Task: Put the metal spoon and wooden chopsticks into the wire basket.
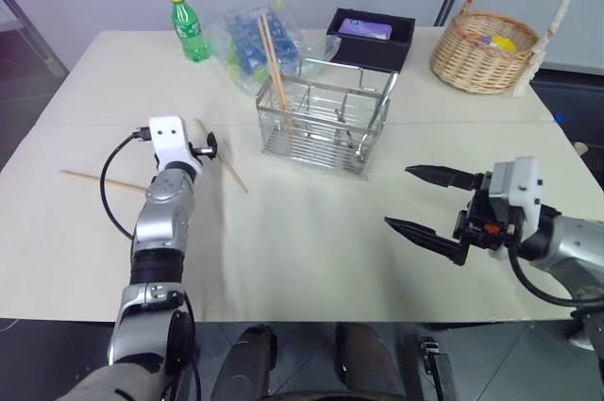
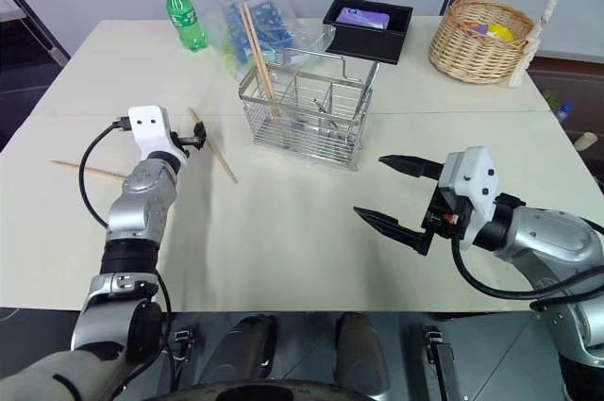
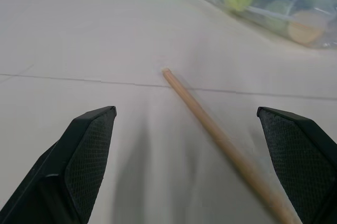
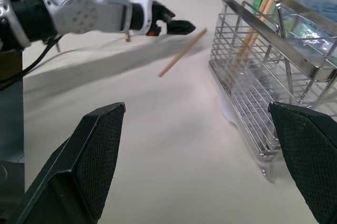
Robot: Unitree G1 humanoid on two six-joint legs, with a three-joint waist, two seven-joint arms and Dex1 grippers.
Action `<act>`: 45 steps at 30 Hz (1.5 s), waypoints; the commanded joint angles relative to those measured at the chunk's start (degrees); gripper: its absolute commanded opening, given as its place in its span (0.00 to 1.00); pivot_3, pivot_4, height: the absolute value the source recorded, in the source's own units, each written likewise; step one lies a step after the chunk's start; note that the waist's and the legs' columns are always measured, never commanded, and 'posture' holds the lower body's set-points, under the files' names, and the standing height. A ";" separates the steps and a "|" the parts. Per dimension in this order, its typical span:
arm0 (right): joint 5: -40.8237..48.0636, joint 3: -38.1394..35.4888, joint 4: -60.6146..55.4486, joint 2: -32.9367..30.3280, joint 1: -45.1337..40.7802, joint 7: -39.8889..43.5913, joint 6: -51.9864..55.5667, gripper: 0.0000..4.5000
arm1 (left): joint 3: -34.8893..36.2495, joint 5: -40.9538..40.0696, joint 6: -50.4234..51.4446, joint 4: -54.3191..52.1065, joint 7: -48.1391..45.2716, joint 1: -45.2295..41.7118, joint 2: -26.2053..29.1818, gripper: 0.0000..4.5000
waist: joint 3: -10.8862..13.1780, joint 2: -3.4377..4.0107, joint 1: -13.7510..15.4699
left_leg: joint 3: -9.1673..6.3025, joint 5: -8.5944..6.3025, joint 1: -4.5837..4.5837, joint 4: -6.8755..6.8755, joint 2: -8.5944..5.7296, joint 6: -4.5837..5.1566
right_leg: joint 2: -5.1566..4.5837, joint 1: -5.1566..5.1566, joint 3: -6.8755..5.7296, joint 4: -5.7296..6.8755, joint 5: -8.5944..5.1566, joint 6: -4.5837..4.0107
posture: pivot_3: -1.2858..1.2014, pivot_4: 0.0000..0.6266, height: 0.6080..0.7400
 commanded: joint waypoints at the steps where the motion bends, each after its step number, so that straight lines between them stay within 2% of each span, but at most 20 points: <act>1: -0.07 -0.17 -0.55 0.23 -0.52 0.29 -1.68 0.99 | 0.18 0.57 0.44 1.35 1.12 -3.33 -0.19 1.00 | 0.00 0.00 -0.02 | 0.00 0.00 0.00 -0.01 0.00 0.00 | 0.00 0.00 0.00 0.00 0.00 0.00 | 0.52 0.24 1.00; 5: -0.19 -0.29 -0.04 -0.23 -0.55 0.88 -1.82 0.99 | 0.85 -0.04 4.24 3.16 3.16 -6.23 -1.09 1.00 | 0.01 -0.02 -0.05 | 0.00 0.00 0.00 0.00 0.00 0.00 | 0.00 0.00 0.00 0.00 0.00 0.00 | 0.52 0.24 1.00; 10: -0.72 0.08 0.83 -0.31 -1.04 1.01 -2.14 0.99 | 4.39 -2.29 13.60 2.57 9.22 -9.02 -3.39 1.00 | 0.03 -0.05 -0.08 | 0.00 0.00 0.00 0.00 0.00 0.00 | 0.00 0.00 0.00 0.00 -0.01 0.01 | 0.52 0.24 1.00; 17: -1.25 1.04 0.91 0.25 -1.51 0.53 -2.19 0.99 | 5.41 -0.37 21.90 2.76 17.92 -11.85 -5.51 1.00 | 0.05 -0.09 -0.02 | -0.01 0.00 0.00 0.00 -0.01 -0.01 | 0.00 0.00 0.00 0.01 -0.02 0.04 | 0.52 0.24 1.00; 25: -1.79 2.73 1.50 0.98 -2.28 0.06 -2.70 0.99 | 4.62 2.59 23.21 8.54 23.61 -15.79 -7.27 1.00 | 0.07 -0.14 0.01 | 0.00 0.00 0.00 0.01 -0.03 -0.02 | -0.01 0.01 0.00 0.01 -0.03 0.06 | 0.52 0.24 1.00; 34: -2.16 4.35 0.92 2.07 -3.17 -1.41 -2.18 0.99 | 9.92 1.01 25.30 19.38 30.65 -21.42 -8.60 1.00 | 0.05 -0.13 0.05 | 0.00 0.01 0.11 0.01 -0.03 -0.03 | -0.01 0.11 0.00 0.02 -0.06 0.10 | 0.52 0.24 1.00; 45: -1.37 2.58 0.32 0.87 -1.77 -1.11 -1.53 0.99 | 15.10 -1.52 29.13 23.52 36.33 -24.79 -8.98 1.00 | 0.02 -0.13 -0.10 | 0.01 0.01 0.16 0.00 -0.03 -0.05 | -0.02 0.14 0.01 0.04 -0.09 0.17 | 0.52 0.24 1.00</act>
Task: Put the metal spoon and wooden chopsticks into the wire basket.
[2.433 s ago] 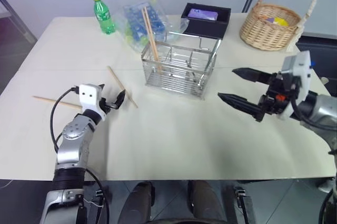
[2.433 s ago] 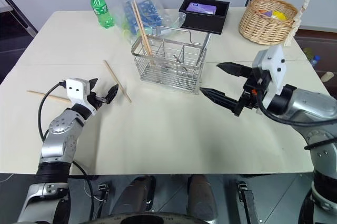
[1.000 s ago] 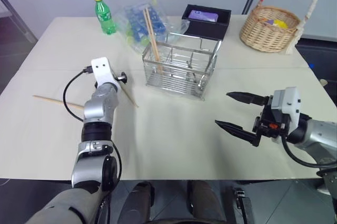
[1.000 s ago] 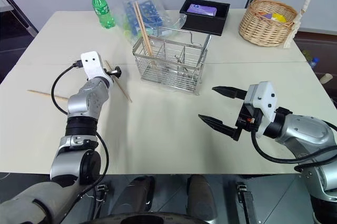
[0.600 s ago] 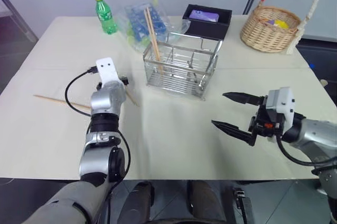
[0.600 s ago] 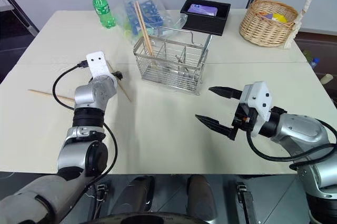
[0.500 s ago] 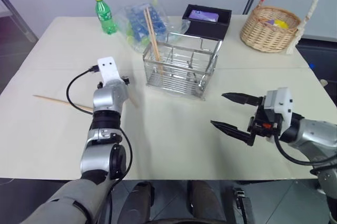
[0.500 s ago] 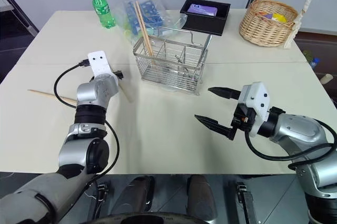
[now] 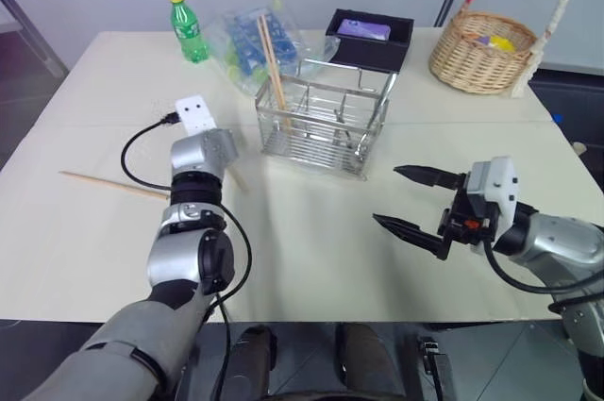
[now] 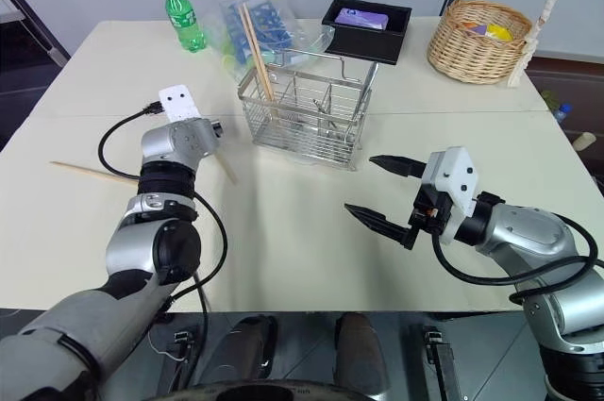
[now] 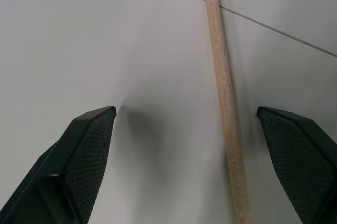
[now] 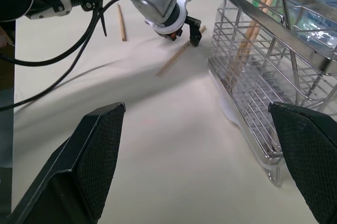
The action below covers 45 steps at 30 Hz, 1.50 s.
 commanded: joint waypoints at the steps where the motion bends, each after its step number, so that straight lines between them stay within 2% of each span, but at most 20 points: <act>1: 1.15 -2.42 -1.84 -1.23 0.53 0.71 -0.15 0.99 | 1.03 -0.63 2.45 2.18 1.21 1.21 -0.31 1.00 | -0.01 0.00 0.03 | 0.00 0.00 0.00 0.00 0.00 0.00 | 0.00 0.00 0.00 0.00 0.00 0.00 | 0.52 0.24 1.00; 7: 1.76 -3.92 -1.63 -2.33 1.36 1.98 -0.01 0.99 | 1.81 -1.32 2.62 2.21 1.45 1.74 0.00 1.00 | -0.03 0.02 0.01 | 0.01 0.00 0.01 0.00 -0.01 0.00 | -0.01 0.01 0.00 0.00 0.00 0.00 | 0.52 0.24 1.00; 8: 1.91 -4.23 -1.66 -2.49 1.60 2.23 0.00 1.00 | 1.79 -1.35 2.68 2.07 1.49 1.91 0.03 0.89 | -0.03 0.02 0.00 | 0.01 0.00 0.01 0.00 -0.01 0.00 | 0.00 0.01 0.00 0.00 0.00 0.00 | 0.52 0.24 1.00; 9: 2.01 -4.53 -1.69 -2.66 1.86 2.46 -0.01 1.00 | 1.75 -1.41 2.75 1.90 1.54 2.09 0.05 0.82 | -0.04 0.00 -0.02 | 0.02 0.00 0.01 0.00 -0.01 0.00 | -0.01 0.01 0.00 0.00 0.00 0.00 | 0.52 0.24 1.00; 13: 2.27 -5.47 -1.55 -3.16 2.57 3.12 -0.07 1.00 | 1.66 -1.91 2.95 1.60 1.76 2.52 0.18 0.40 | -0.08 0.02 -0.36 | 0.05 0.00 0.06 -0.01 0.00 -0.01 | -0.01 0.01 0.02 0.01 0.00 0.00 | 0.52 0.24 1.00; 16: 2.25 -5.88 -1.52 -3.21 2.94 3.37 -0.10 1.00 | 1.83 -2.18 3.05 1.41 1.77 2.80 0.22 0.04 | -0.10 0.06 -0.42 | 0.09 0.00 0.10 -0.01 0.02 0.00 | 0.00 0.01 0.03 0.02 -0.01 0.01 | 0.52 0.24 1.00; 17: 2.24 -5.94 -1.56 -3.20 3.04 3.39 -0.11 1.00 | 1.89 -2.29 3.10 1.34 1.79 2.89 0.22 0.01 | -0.10 0.06 -0.40 | 0.09 0.00 0.10 -0.01 0.02 0.00 | 0.00 0.01 0.03 0.03 -0.01 0.01 | 0.52 0.24 1.00; 23: 2.28 -6.19 -1.92 -3.00 3.54 3.37 -0.03 1.00 | 0.54 -2.53 3.19 -0.25 -0.36 4.21 0.58 0.01 | -0.13 0.06 -0.37 | 0.10 0.00 0.10 0.00 0.02 -0.01 | 0.00 0.02 0.03 0.03 -0.01 0.01 | 0.52 0.24 1.00; 29: 2.88 -6.57 -2.35 -3.05 3.77 2.99 0.36 1.00 | -2.61 -3.60 -0.46 -8.99 -10.67 7.14 3.48 0.01 | -0.21 0.19 -0.38 | 0.11 0.02 0.12 0.00 0.03 -0.03 | 0.00 0.02 0.04 0.08 -0.01 0.01 | 0.52 0.24 1.00; 32: 2.90 -6.59 -2.40 -2.86 3.71 2.45 0.34 1.00 | -6.04 -3.68 -6.57 -15.64 -21.02 8.06 7.90 0.01 | -0.09 -0.01 -0.49 | 0.11 0.03 0.08 -0.01 0.04 -0.05 | 0.01 -0.04 0.04 0.08 0.00 0.01 | 0.52 0.24 1.00; 36: 2.65 -6.57 -2.12 -2.67 4.00 2.12 -0.04 1.00 | -5.35 -8.07 -14.26 -20.09 -35.42 6.93 13.05 0.01 | 0.02 -0.20 0.05 | 0.04 0.10 -0.13 0.00 0.04 -0.17 | 0.03 -0.18 0.04 0.07 0.01 -0.03 | 0.52 0.24 1.00; 39: 2.50 -6.63 -1.62 -2.58 3.79 1.88 -0.28 1.00 | -5.19 -9.49 -25.73 -18.13 -47.72 3.98 17.76 0.01 | 0.02 -0.20 0.57 | 0.03 0.10 -0.16 0.00 -0.01 -0.18 | -0.03 -0.14 0.04 -0.01 0.01 -0.03 | 0.52 0.24 1.00; 41: 2.10 -6.18 -1.24 -2.41 3.50 1.80 -0.71 1.00 | -2.13 -14.72 -32.94 -15.49 -58.60 1.03 19.14 0.01 | 0.03 -0.21 0.84 | 0.04 0.10 -0.18 0.00 -0.02 -0.18 | -0.03 -0.14 0.04 -0.05 0.01 -0.03 | 0.52 0.24 1.00; 43: 1.58 -5.65 -0.73 -2.03 2.92 1.47 -1.27 1.00 | -0.06 -19.74 -34.93 -12.77 -67.46 -1.25 19.63 0.01 | 0.03 -0.21 1.05 | 0.04 0.09 -0.21 0.00 -0.01 -0.17 | -0.03 -0.16 0.03 -0.08 0.01 -0.03 | 0.52 0.24 1.00; 45: 1.26 -5.17 -0.70 -1.64 2.47 1.01 -1.42 1.00 | 0.42 -21.77 -35.68 -10.52 -72.23 -2.37 20.08 0.01 | 0.02 -0.20 1.05 | 0.05 0.09 -0.21 0.01 -0.02 -0.16 | -0.03 -0.14 0.03 -0.10 0.01 -0.03 | 0.52 0.24 1.00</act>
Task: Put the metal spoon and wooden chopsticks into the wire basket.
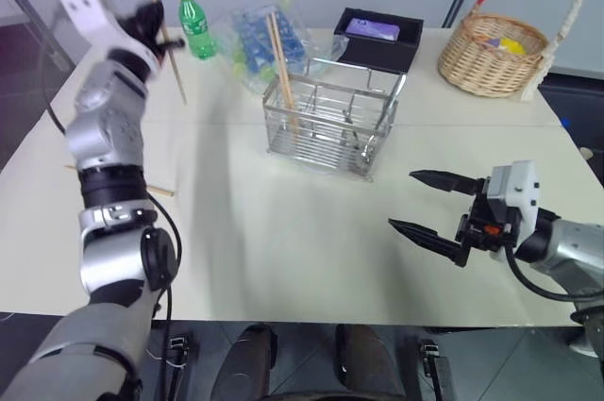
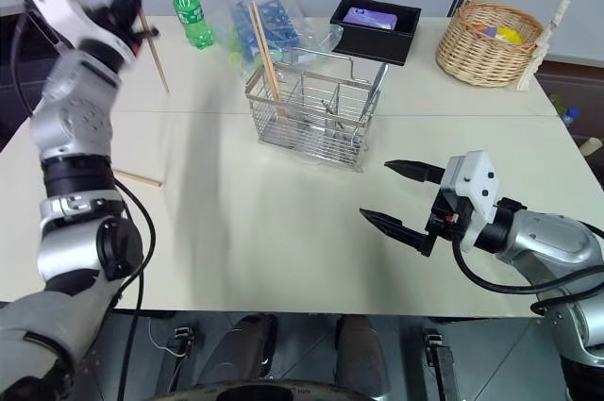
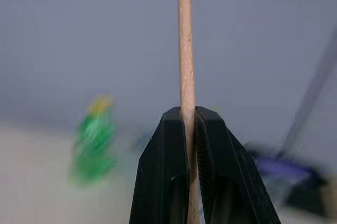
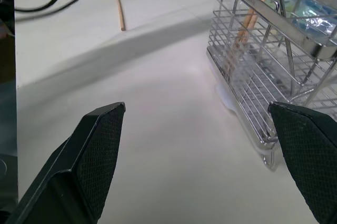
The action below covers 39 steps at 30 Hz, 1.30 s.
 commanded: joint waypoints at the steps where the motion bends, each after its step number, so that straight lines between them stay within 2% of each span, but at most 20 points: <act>1: -0.21 -0.20 -0.70 0.71 -1.08 -0.95 -1.17 1.00 | 1.28 -5.80 -2.12 2.39 -11.77 -2.31 0.95 0.01 | -0.01 0.01 -0.03 | 0.00 -0.02 0.04 0.00 0.00 0.04 | -0.01 0.04 0.00 0.00 0.00 0.00 | 0.52 0.24 1.00; 6: -0.03 -0.79 -0.77 1.54 -0.99 -2.21 -0.91 1.00 | 0.28 -9.99 -0.21 5.20 -23.20 -4.61 1.43 0.01 | 0.01 -0.02 -0.35 | -0.01 -0.04 0.07 0.01 0.00 0.10 | 0.00 0.06 0.00 0.05 0.00 0.01 | 0.52 0.24 1.00; 13: 1.23 -4.82 0.12 0.69 0.83 -1.37 -0.87 1.00 | -2.70 -8.06 -4.14 12.10 -27.71 -7.45 -3.28 0.01 | 0.03 -0.05 -0.94 | -0.04 -0.05 0.08 0.02 0.00 0.11 | 0.01 0.08 -0.02 0.08 -0.01 0.01 | 0.52 0.24 1.00; 25: 2.41 -7.42 -1.86 3.12 4.17 -4.65 -0.01 1.00 | -5.79 -3.84 -13.69 19.01 -27.17 -8.74 -12.22 0.01 | 0.04 -0.07 -1.08 | -0.03 -0.05 0.11 0.02 0.01 0.12 | 0.02 0.07 -0.01 0.10 -0.01 0.01 | 0.52 0.24 1.00; 32: 8.98 -9.90 -2.76 4.11 3.51 -9.69 4.15 1.00 | -6.54 -1.03 -18.79 21.21 -24.95 -7.50 -14.61 0.01 | 0.05 -0.08 -1.10 | -0.03 -0.05 0.11 0.01 0.01 0.12 | 0.02 0.07 -0.01 0.10 -0.01 0.01 | 0.52 0.24 1.00; 39: 8.86 -11.66 -1.80 3.08 5.72 -7.47 3.84 1.00 | -7.53 0.95 -20.33 21.22 -24.04 -4.80 -15.34 0.01 | 0.04 -0.07 -1.10 | -0.03 -0.06 0.11 0.01 0.01 0.13 | 0.02 0.07 -0.01 0.10 -0.01 0.01 | 0.52 0.24 1.00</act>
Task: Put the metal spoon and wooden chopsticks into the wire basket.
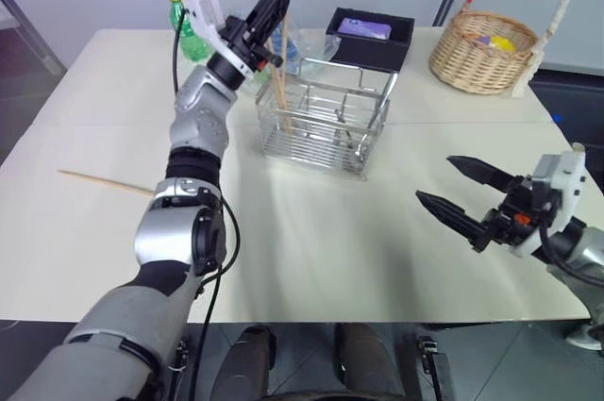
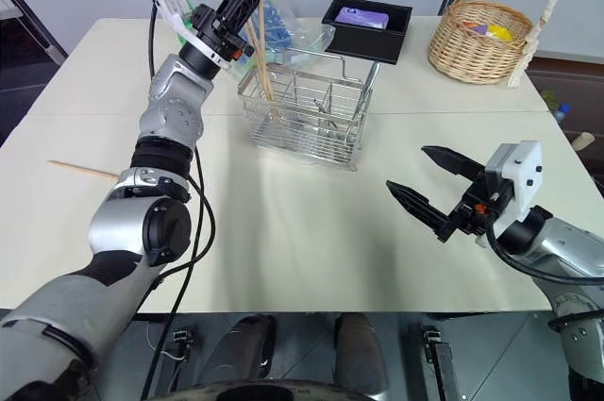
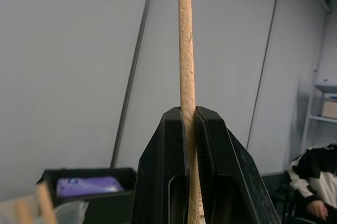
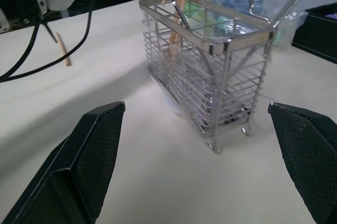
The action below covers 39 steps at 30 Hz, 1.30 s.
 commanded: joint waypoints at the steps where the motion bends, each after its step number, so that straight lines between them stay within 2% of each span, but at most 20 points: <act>1: 1.20 -2.55 -0.75 -0.85 0.82 1.53 -0.60 1.00 | -0.96 0.95 -1.08 -1.38 0.28 1.01 -0.08 0.01 | 0.00 0.00 -0.01 | 0.00 0.00 0.00 0.00 0.00 0.00 | 0.00 0.00 0.00 0.00 0.00 0.00 | 0.52 0.24 1.00; 15: 2.62 -5.33 -1.00 -3.37 2.10 3.82 0.45 1.00 | -3.09 1.99 -0.49 -6.36 1.16 7.80 -2.07 0.01 | 0.00 0.00 0.04 | 0.00 0.00 0.02 0.01 0.00 0.00 | 0.00 0.02 0.00 0.00 0.00 0.00 | 0.52 0.24 1.00; 19: 2.62 -5.25 -0.89 -3.69 2.01 3.89 0.45 1.00 | -3.34 1.31 1.03 -7.60 0.32 8.51 -2.12 0.34 | 0.00 0.00 0.09 | 0.00 0.00 0.02 0.01 0.00 0.01 | 0.00 0.04 0.00 0.00 0.00 0.00 | 0.52 0.24 1.00; 24: 2.50 -4.92 -0.83 -3.80 1.83 3.88 0.47 1.00 | -2.91 1.35 1.20 -8.47 1.63 8.46 -1.88 0.90 | 0.00 0.00 0.08 | 0.00 0.00 0.03 0.02 0.00 0.00 | 0.00 0.05 0.00 0.00 0.00 0.00 | 0.52 0.24 1.00; 25: 2.49 -4.83 -0.78 -3.85 1.70 3.85 0.50 1.00 | -2.77 1.27 1.37 -8.84 2.08 8.39 -1.84 0.99 | 0.00 0.00 0.08 | 0.00 0.00 0.03 0.02 0.00 0.00 | 0.00 0.05 0.00 0.00 0.00 0.00 | 0.52 0.24 1.00; 31: 3.66 -3.23 -1.42 -3.95 -1.29 2.09 1.95 1.00 | -1.48 -2.28 7.62 -17.34 5.38 6.87 -0.64 0.99 | 0.00 0.00 -0.05 | 0.00 0.00 0.03 0.02 0.01 0.00 | 0.00 0.04 0.00 0.01 0.00 0.00 | 0.52 0.24 1.00; 34: 5.07 -2.58 -2.61 -4.12 -3.03 1.13 3.19 1.00 | 0.91 -2.93 11.64 -20.18 13.03 4.90 2.43 0.99 | 0.00 0.00 -0.13 | -0.01 0.00 0.03 0.01 0.02 0.00 | 0.00 0.02 0.00 0.01 0.00 0.00 | 0.52 0.24 1.00; 39: 7.66 -2.08 -4.98 -4.96 -4.48 0.00 4.94 1.00 | 0.78 5.59 17.92 -15.19 30.28 5.10 11.72 0.99 | -0.02 0.04 -0.18 | -0.01 0.00 0.10 -0.01 0.02 0.01 | 0.01 0.04 0.01 0.04 0.00 0.00 | 0.52 0.24 1.00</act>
